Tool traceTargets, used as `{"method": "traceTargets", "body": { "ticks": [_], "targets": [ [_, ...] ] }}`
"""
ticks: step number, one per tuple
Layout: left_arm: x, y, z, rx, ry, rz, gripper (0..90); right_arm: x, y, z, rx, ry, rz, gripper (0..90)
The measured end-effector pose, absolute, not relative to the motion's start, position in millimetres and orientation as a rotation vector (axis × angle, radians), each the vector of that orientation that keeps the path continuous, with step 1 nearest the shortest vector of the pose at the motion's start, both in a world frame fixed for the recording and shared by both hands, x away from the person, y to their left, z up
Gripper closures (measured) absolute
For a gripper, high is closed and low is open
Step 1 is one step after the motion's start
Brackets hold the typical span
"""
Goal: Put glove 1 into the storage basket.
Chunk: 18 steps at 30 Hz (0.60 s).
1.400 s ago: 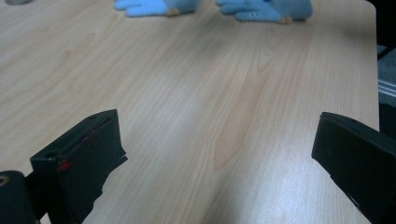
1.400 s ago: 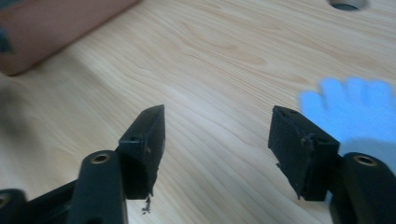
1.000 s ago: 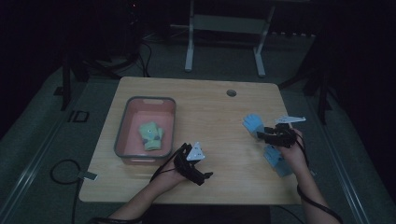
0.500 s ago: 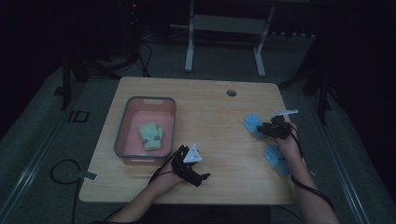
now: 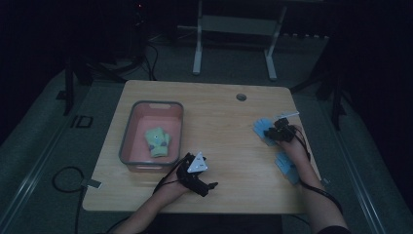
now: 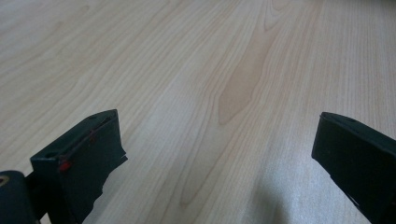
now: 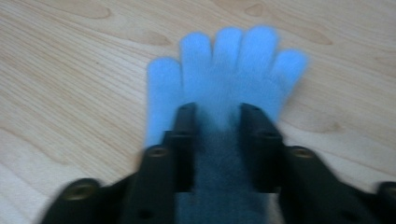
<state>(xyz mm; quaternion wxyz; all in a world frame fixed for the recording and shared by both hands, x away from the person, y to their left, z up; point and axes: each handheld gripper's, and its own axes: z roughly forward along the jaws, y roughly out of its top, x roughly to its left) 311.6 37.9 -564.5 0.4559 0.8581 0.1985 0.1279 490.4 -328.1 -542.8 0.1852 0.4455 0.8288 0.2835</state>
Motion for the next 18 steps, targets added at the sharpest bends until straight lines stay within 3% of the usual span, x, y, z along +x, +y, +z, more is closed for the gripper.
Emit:
{"method": "traceTargets", "body": {
  "ticks": [2,10,18],
  "targets": [
    [312,38,-566,2.128,0.49,0.315,2.0,489,-324,-542,1.26,2.337,0.775,78.8],
    [310,38,-568,2.114,0.501,0.316,2.0,486,-315,-531,1.406,2.275,0.724,87.0],
    [310,40,-567,2.102,0.509,0.326,1.9,451,-291,-485,1.362,2.216,0.826,87.4]
  ]
}}
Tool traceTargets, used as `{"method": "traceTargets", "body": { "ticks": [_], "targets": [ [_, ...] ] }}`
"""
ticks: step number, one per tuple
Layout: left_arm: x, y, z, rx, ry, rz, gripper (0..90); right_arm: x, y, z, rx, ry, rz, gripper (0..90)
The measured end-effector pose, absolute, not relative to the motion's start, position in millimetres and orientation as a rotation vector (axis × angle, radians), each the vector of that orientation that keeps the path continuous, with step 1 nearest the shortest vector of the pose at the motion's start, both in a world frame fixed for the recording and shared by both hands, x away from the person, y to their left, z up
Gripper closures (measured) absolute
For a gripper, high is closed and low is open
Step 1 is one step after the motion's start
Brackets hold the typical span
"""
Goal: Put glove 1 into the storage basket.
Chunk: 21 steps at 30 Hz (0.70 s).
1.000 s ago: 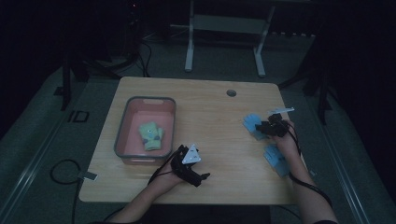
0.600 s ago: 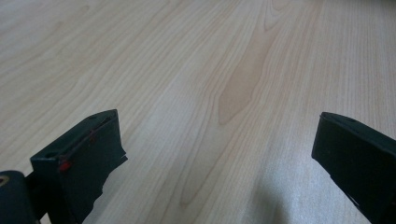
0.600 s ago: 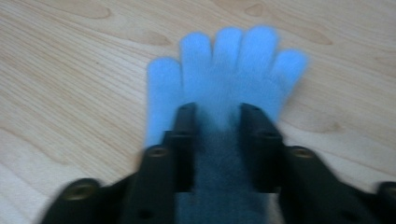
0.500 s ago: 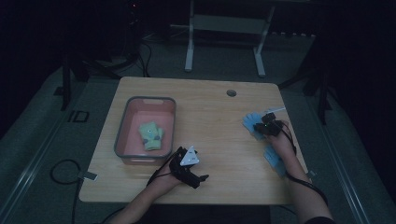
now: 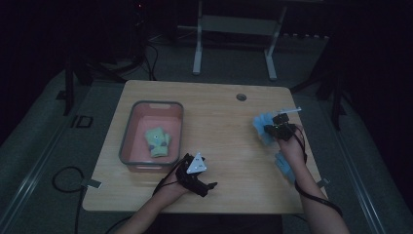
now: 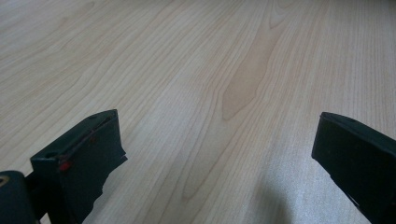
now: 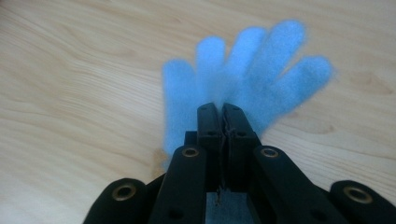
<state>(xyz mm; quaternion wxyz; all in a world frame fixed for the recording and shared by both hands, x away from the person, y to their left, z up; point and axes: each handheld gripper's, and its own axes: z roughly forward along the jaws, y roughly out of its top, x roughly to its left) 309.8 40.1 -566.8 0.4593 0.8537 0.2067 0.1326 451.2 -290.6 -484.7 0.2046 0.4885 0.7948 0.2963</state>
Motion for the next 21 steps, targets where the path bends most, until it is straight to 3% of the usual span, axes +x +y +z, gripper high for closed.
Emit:
{"method": "traceTargets", "body": {
  "ticks": [8,14,21],
  "targets": [
    [309,42,-566,2.094,0.516,0.337,1.9,401,-246,-458,1.367,2.198,0.953,87.3],
    [305,41,-563,2.085,0.514,0.383,2.0,367,-224,-466,1.48,2.145,1.064,87.3],
    [302,41,-562,2.062,0.504,0.383,1.9,353,-202,-483,1.506,2.118,1.102,87.0]
  ]
}}
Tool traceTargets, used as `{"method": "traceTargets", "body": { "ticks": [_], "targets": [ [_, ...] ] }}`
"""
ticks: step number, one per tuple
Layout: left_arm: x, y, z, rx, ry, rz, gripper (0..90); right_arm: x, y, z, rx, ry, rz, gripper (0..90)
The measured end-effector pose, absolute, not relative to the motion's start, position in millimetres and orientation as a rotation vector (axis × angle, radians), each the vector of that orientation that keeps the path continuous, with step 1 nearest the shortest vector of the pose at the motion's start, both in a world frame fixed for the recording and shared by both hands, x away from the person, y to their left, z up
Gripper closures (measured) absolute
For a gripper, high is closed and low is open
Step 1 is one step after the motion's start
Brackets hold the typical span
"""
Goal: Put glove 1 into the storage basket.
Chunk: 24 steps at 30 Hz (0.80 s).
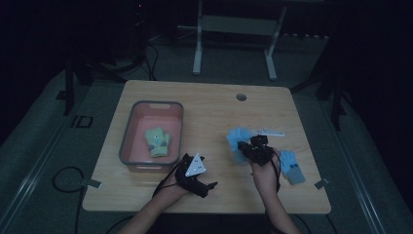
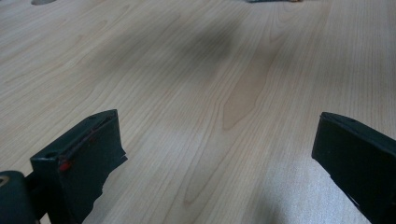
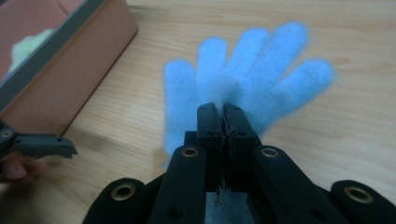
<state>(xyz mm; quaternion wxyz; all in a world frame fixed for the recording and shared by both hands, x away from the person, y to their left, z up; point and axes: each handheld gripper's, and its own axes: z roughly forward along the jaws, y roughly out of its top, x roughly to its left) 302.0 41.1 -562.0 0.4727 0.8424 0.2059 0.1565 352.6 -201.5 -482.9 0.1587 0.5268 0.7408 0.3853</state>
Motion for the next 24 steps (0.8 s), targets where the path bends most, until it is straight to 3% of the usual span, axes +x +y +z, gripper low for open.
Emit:
{"method": "traceTargets", "body": {
  "ticks": [17,24],
  "targets": [
    [300,40,-566,2.056,0.513,0.409,1.9,366,-184,-539,1.719,2.078,0.999,84.9],
    [301,41,-566,2.054,0.512,0.402,1.9,366,-187,-541,1.714,2.051,1.029,62.3]
  ]
}}
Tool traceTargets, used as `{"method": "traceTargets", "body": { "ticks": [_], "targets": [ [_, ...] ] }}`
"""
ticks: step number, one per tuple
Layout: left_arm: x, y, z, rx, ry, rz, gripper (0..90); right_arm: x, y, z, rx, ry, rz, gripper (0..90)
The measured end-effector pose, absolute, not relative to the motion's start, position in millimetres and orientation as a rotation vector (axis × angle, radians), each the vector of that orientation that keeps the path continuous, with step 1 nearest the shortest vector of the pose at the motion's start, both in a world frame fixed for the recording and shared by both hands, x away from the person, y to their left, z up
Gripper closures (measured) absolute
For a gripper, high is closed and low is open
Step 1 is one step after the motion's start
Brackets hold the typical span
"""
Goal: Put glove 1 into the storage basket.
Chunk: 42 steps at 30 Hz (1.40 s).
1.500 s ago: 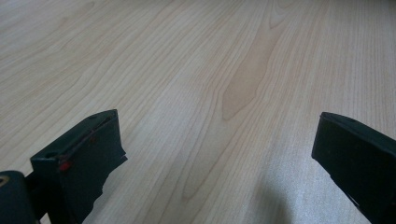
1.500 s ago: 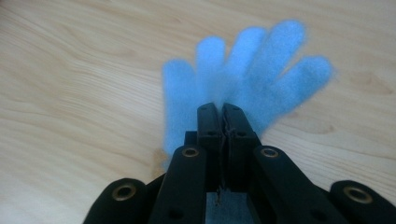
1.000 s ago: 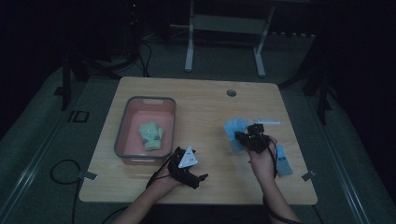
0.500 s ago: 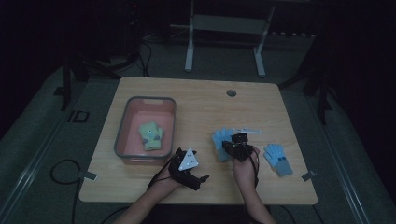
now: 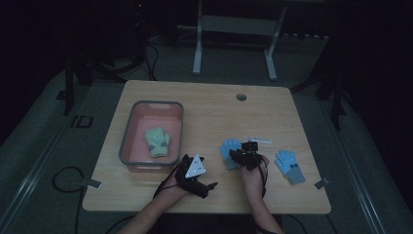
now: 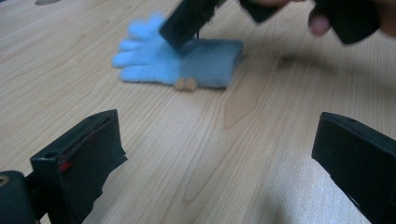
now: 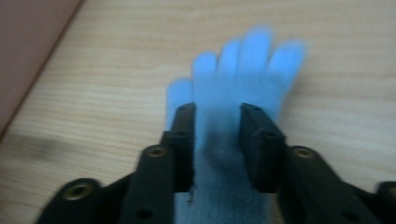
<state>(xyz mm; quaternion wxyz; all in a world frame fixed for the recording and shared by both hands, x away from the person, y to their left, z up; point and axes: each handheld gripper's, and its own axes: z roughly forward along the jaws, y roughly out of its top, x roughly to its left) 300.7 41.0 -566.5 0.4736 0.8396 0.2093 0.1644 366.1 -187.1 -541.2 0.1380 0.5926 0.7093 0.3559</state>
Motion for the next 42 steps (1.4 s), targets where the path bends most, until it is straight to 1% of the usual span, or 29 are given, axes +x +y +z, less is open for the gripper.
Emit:
{"method": "traceTargets", "body": {
  "ticks": [4,6,8,10,13,14,17,19,22,26,27,29,35,39,40,41,42],
  "targets": [
    [301,42,-567,2.049,0.51,0.392,1.9,368,-195,-527,1.644,2.104,1.056,53.5],
    [301,42,-567,2.052,0.508,0.387,2.0,368,-199,-522,1.578,2.129,1.075,54.3],
    [301,42,-567,2.05,0.504,0.387,2.0,370,-202,-520,1.485,2.191,1.061,57.9],
    [301,42,-567,2.051,0.506,0.386,2.0,374,-203,-521,1.358,2.296,1.078,58.5],
    [301,43,-568,2.044,0.509,0.382,2.0,376,-204,-522,1.285,2.327,1.066,59.3],
    [302,43,-568,2.045,0.512,0.381,2.0,382,-205,-527,1.176,2.381,1.055,64.7],
    [302,43,-567,2.041,0.512,0.379,1.9,388,-205,-533,1.084,2.423,1.009,65.7],
    [302,44,-568,2.04,0.513,0.376,1.9,392,-205,-541,1.078,2.453,0.972,65.5],
    [302,44,-568,2.038,0.514,0.372,1.9,393,-204,-551,1.088,2.46,0.938,68.3],
    [303,44,-568,2.041,0.517,0.37,1.9,390,-202,-555,1.145,2.403,0.958,83.4],
    [303,44,-568,2.045,0.521,0.375,1.9,389,-202,-554,1.138,2.396,0.965,85.8],
    [303,45,-568,2.037,0.523,0.377,1.9,388,-203,-551,1.178,2.375,0.984,87.6],
    [302,44,-569,2.038,0.523,0.378,2.0,375,-207,-533,1.241,2.324,1.051,87.4],
    [301,44,-568,2.039,0.516,0.38,1.9,373,-209,-539,1.289,2.285,1.024,85.9],
    [301,44,-568,2.039,0.515,0.381,2.0,373,-210,-542,1.3,2.284,1.019,84.4],
    [301,44,-568,2.04,0.516,0.38,2.0,374,-211,-546,1.308,2.287,1.012,80.4],
    [301,44,-568,2.04,0.517,0.379,2.0,375,-211,-549,1.31,2.288,0.989,78.3]
  ]
}}
